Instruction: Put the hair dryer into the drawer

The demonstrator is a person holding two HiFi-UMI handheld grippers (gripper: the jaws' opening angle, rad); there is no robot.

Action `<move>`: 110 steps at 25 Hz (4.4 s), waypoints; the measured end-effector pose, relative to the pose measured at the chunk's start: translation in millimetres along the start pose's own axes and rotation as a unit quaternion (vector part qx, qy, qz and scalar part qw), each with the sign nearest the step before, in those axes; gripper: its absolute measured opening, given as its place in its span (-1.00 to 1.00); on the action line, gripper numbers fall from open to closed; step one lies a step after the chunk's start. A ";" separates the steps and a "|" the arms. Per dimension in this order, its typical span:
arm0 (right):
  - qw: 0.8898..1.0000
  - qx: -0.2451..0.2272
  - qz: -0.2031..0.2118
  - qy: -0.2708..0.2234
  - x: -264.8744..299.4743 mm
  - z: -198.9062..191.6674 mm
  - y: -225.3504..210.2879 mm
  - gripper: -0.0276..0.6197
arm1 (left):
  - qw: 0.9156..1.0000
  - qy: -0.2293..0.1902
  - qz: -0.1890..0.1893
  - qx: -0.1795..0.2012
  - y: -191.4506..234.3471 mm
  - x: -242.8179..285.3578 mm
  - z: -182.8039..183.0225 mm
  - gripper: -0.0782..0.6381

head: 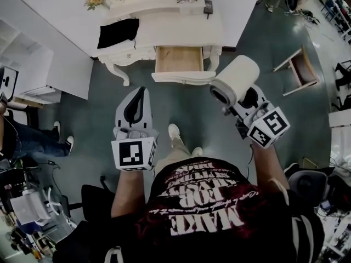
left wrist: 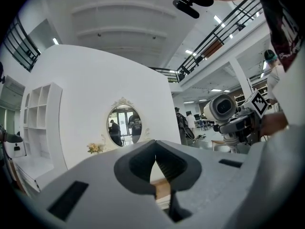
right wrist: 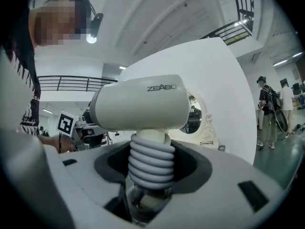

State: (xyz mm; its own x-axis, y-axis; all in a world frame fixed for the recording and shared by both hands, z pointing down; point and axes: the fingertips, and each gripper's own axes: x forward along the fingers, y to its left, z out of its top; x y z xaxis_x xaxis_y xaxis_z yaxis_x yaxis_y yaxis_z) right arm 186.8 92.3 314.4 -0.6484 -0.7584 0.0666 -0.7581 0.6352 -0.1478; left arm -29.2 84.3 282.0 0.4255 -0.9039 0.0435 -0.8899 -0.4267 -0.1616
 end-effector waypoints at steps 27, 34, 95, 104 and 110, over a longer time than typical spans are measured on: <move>1.000 0.005 -0.010 0.019 110.9 12.7 -57.9 -0.20 | 1.000 0.013 -0.025 -0.009 75.6 108.3 -17.4 -0.77; 1.000 0.002 -0.017 0.018 143.3 18.5 -68.8 -0.20 | 0.999 0.014 -0.033 -0.015 101.6 137.7 -24.5 -0.77; 0.997 0.007 0.018 0.078 301.3 7.6 -131.3 -0.20 | 0.998 0.032 -0.024 -0.043 201.2 257.6 -59.4 -0.77; 0.993 0.009 0.050 0.109 329.5 -6.9 -154.3 -0.20 | 0.997 0.050 -0.009 -0.050 204.5 284.2 -71.7 -0.77; 0.988 0.025 0.072 0.137 346.1 -27.2 -166.7 -0.20 | 0.996 0.069 -0.003 -0.054 201.1 298.0 -83.2 -0.76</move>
State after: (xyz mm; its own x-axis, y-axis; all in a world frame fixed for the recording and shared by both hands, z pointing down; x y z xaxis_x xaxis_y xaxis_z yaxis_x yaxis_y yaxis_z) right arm 86.9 -272.1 389.0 -0.7491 -0.5886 0.3040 -0.6567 0.7202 -0.2237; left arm -95.0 -273.4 344.5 0.4117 -0.8933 0.1804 -0.9027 -0.4269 -0.0542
